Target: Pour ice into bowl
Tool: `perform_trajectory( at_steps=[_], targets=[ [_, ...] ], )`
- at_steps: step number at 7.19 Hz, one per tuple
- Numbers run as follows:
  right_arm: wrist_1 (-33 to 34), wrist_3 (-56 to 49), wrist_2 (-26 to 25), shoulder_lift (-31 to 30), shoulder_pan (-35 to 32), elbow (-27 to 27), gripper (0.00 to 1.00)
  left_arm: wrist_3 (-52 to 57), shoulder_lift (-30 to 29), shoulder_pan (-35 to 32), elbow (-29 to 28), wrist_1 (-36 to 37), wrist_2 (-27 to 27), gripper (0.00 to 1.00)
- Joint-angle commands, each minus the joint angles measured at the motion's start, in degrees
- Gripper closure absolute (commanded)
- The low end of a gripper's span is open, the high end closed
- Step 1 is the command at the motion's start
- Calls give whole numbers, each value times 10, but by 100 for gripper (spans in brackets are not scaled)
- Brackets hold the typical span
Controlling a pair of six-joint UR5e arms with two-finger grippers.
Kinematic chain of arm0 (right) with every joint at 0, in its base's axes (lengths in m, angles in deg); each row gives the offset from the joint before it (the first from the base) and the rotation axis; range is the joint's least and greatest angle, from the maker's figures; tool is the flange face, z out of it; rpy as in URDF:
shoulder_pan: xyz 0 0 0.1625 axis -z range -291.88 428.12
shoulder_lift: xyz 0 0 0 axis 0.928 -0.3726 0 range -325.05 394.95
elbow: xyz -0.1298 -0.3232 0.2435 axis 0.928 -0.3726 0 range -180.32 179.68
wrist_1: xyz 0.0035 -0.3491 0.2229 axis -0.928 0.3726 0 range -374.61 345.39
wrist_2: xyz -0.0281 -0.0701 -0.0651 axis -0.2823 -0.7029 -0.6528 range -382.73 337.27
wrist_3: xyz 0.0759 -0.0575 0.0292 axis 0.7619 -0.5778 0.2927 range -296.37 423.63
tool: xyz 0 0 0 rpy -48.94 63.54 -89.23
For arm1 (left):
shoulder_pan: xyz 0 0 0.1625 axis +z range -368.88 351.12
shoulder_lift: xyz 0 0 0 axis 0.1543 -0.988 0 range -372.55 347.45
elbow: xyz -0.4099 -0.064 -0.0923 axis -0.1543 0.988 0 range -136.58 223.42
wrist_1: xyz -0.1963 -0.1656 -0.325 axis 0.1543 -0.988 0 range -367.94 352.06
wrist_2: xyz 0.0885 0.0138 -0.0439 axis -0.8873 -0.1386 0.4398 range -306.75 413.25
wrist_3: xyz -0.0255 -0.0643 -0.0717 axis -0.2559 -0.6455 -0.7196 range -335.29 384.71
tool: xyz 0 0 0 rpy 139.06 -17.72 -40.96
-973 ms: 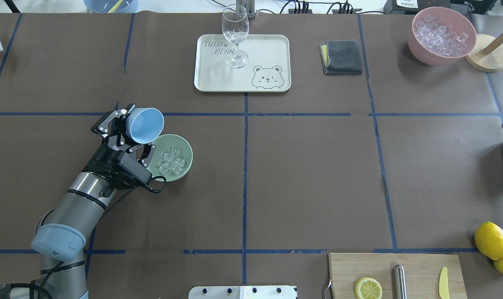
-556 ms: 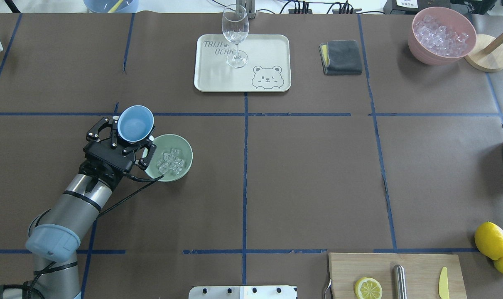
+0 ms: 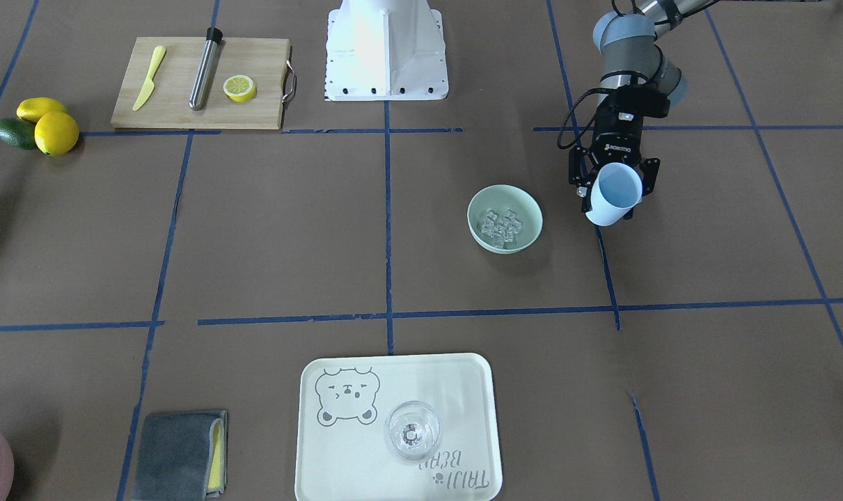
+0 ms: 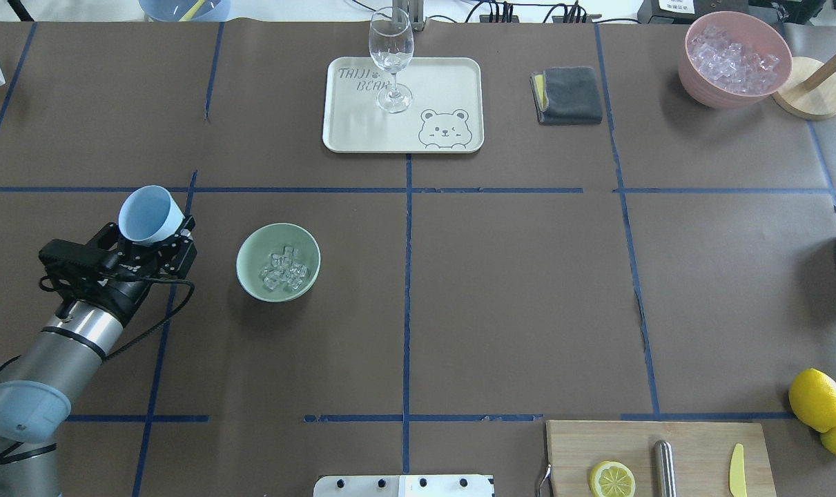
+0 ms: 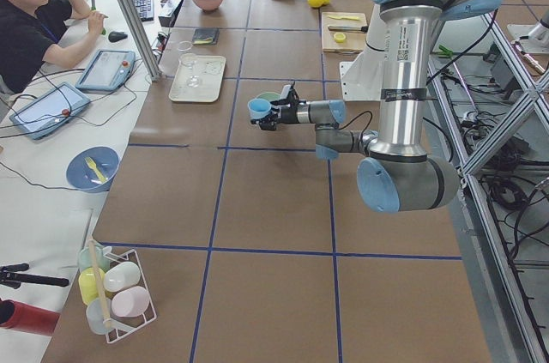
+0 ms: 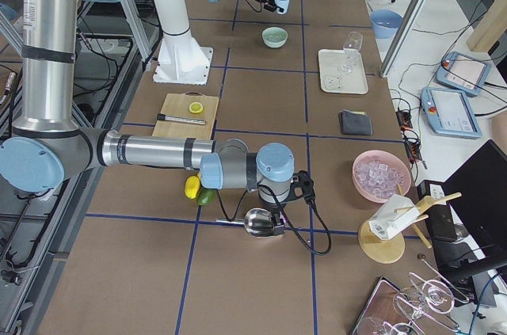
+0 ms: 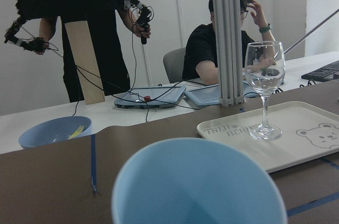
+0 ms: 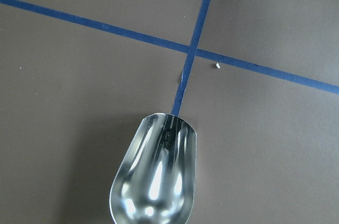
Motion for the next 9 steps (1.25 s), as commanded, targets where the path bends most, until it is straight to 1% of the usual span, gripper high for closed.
perform_trajectory(
  at_steps=[1, 2, 3, 5, 6, 8, 9],
  targets=[
    [0, 0, 0, 0, 0, 1, 0, -136, 78, -5, -4, -2, -1, 100],
    [-1, 0, 0, 0, 0, 1, 0, -176, 87, -5, -40, -3, -6, 100],
    [-1, 0, 0, 0, 0, 1, 0, -191, 87, -8, -78, -3, -6, 100],
    [-1, -1, 0, 1, 0, 3, 0, -205, 84, -7, -124, -3, -8, 100],
    [-1, -1, -1, 1, 0, 4, 0, -205, 84, -7, -129, -3, -19, 100],
    [-1, -1, -1, 1, -1, 5, 0, -205, 84, -7, -132, -3, -19, 100],
    [-1, -1, -1, 1, -1, 4, 0, -205, 80, -6, -145, -3, -20, 53]
  ],
)
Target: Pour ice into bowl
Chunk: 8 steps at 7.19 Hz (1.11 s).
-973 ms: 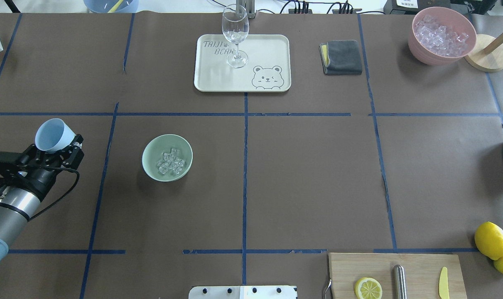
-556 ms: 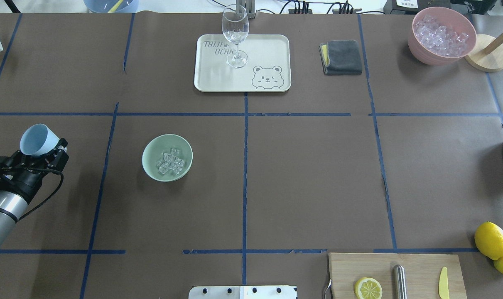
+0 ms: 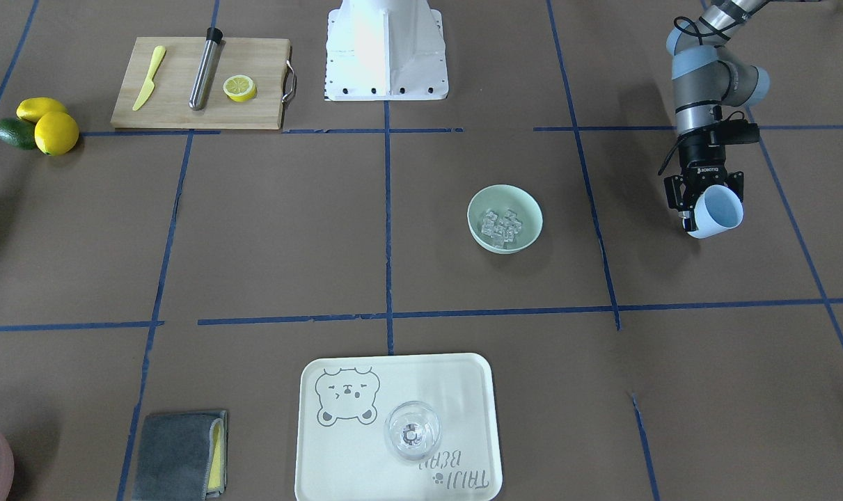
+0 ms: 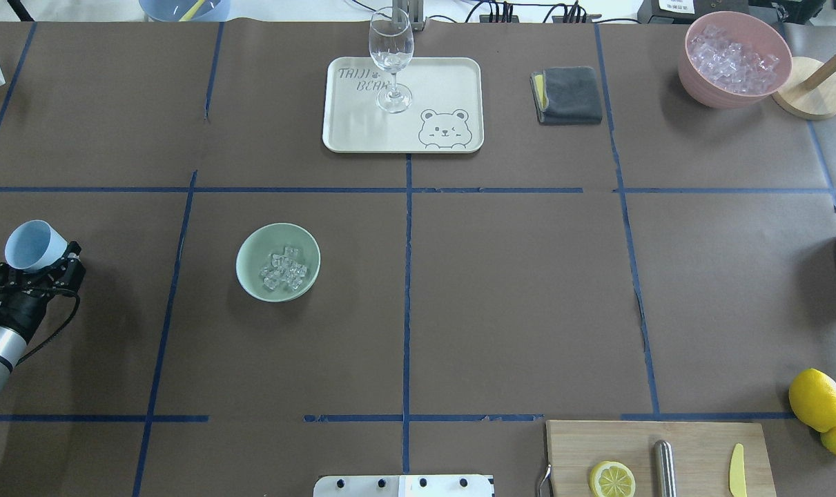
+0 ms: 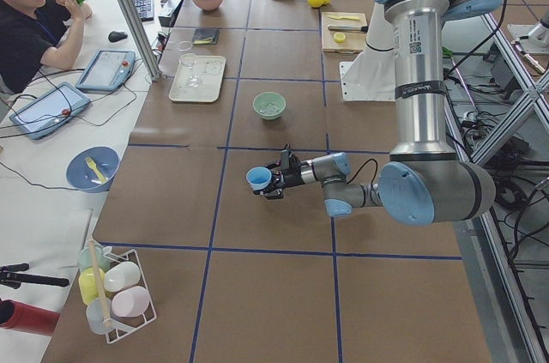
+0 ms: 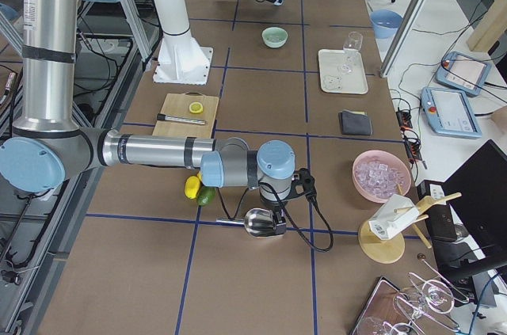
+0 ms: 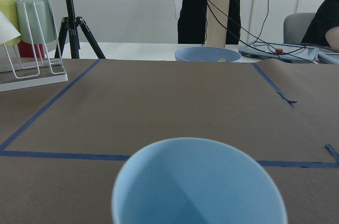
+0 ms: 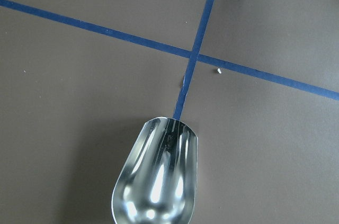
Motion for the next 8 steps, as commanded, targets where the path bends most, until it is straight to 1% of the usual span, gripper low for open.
perform_trajectory(
  at_steps=[1, 4, 5, 7, 8],
  targets=[
    [0, 0, 0, 0, 0, 0, 0, 0, -4, 1, -13, 0, -5, 1],
    [0, 0, 0, -1, 0, 0, 0, 14, 3, -2, 3, -8, 2, 0],
    [0, 1, 0, -1, 0, 0, 0, 47, 6, -4, 19, -31, 7, 0],
    [0, 1, 0, -1, -1, 0, 0, 109, 26, -34, 31, -85, 52, 0],
    [0, 1, 1, -1, -1, 0, 0, 159, 46, -67, 58, -100, 88, 0]
  ],
)
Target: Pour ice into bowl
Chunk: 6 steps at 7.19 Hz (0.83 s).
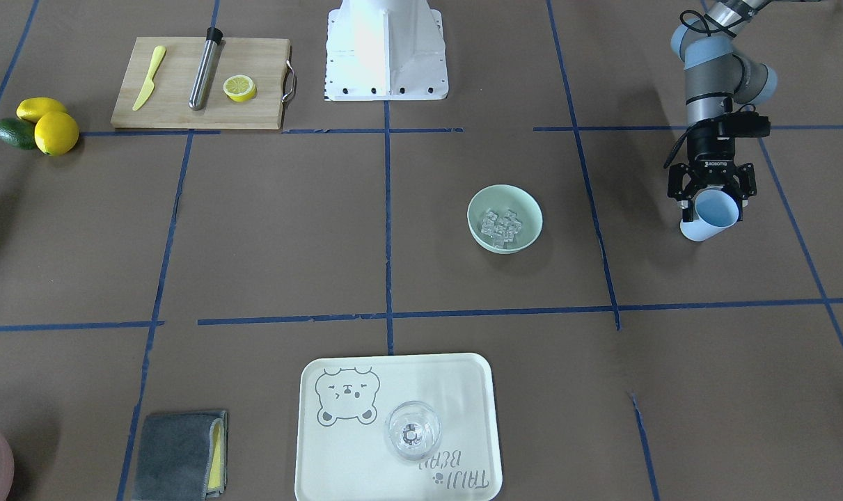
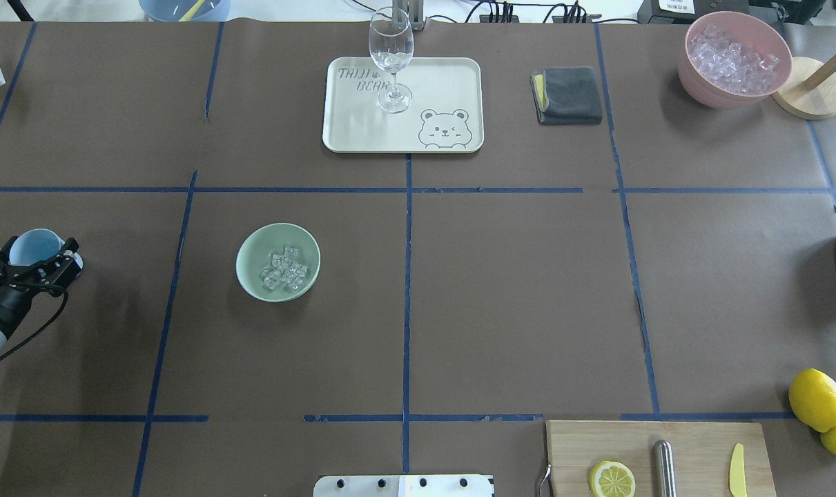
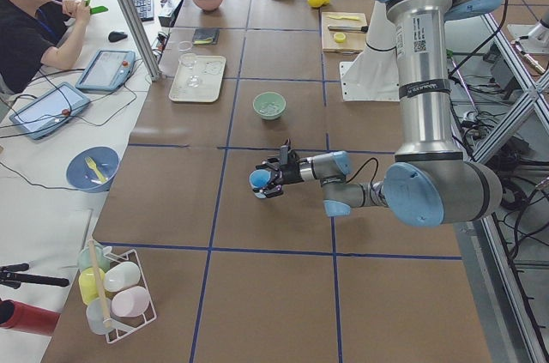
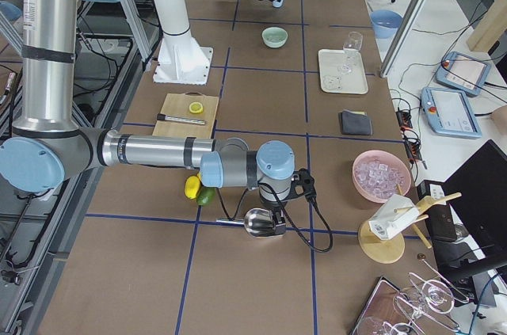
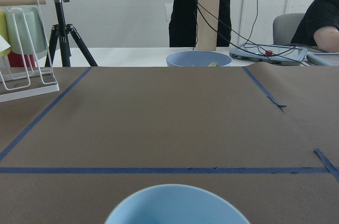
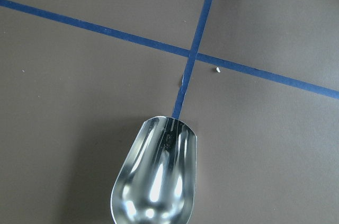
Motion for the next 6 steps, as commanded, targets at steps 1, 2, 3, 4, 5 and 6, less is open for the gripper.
perform_trajectory(
  at_steps=[1, 2, 3, 4, 5, 6],
  targets=[
    [0, 1, 1, 0, 0, 1, 0, 100, 32, -71, 53, -25, 84, 0],
    [0, 1, 1, 1, 0, 2, 0, 157, 35, -120, 72, -25, 144, 0],
    [0, 2, 3, 4, 0, 11, 0, 239, 35, -198, 83, -20, 249, 0],
    [0, 15, 4, 7, 0, 30, 0, 333, 33, -297, 84, -10, 379, 0],
    [0, 18, 5, 9, 0, 46, 0, 405, 25, -399, 91, 43, 514, 0],
    [0, 20, 6, 8, 0, 64, 0, 459, 20, -482, 117, 140, 594, 0]
  ],
)
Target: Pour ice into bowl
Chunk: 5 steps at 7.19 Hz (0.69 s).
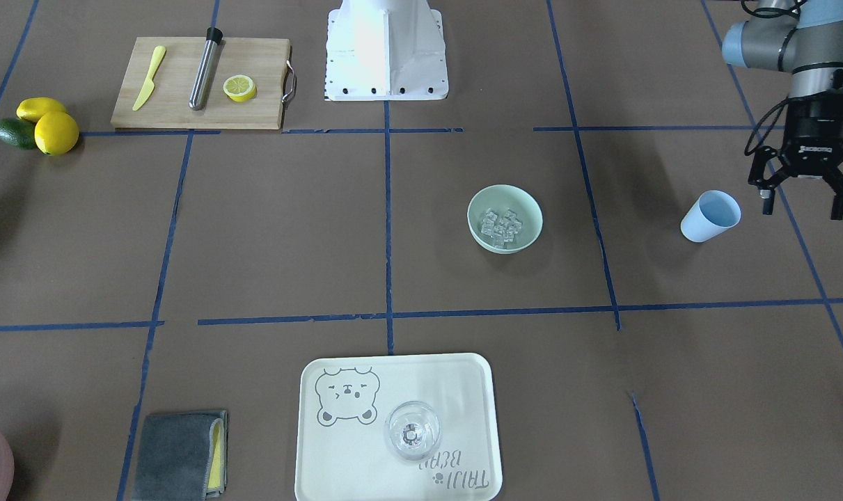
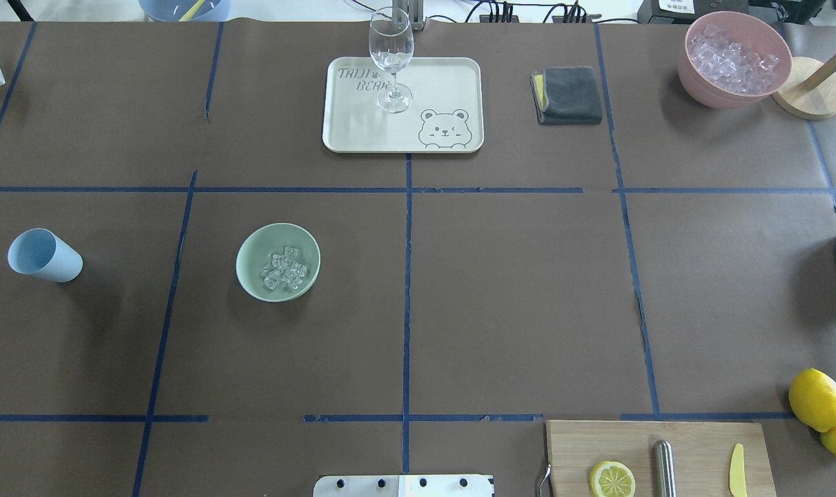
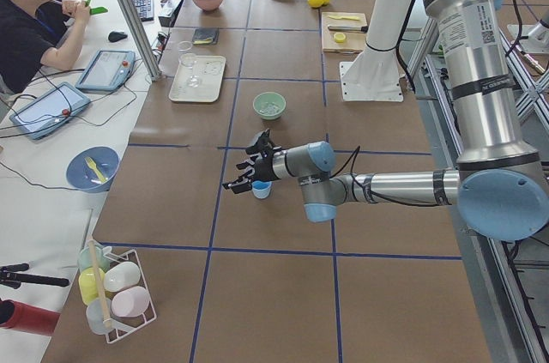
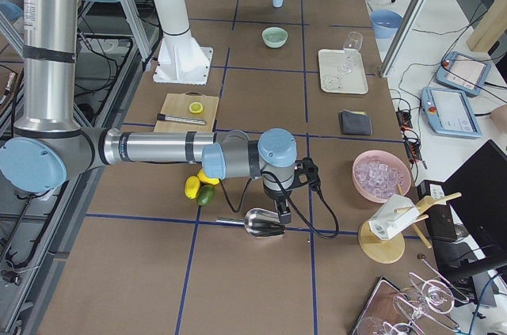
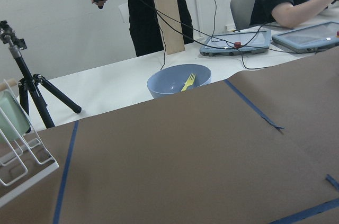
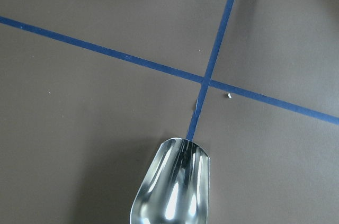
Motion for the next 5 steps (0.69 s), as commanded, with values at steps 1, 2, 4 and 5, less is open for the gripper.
perform_trajectory(
  at_steps=[1, 2, 4, 5],
  targets=[
    [0, 4, 10, 1, 1, 33, 0, 104, -13, -159, 47, 195, 188, 0],
    [-18, 4, 36, 10, 3, 40, 0, 105, -30, -212, 41, 298, 261, 0],
    [-96, 30, 61, 16, 32, 41, 0, 126, -45, -255, 39, 482, 317, 0],
    [-132, 67, 60, 41, 59, 43, 0, 160, -51, -307, 39, 552, 352, 0]
  ],
)
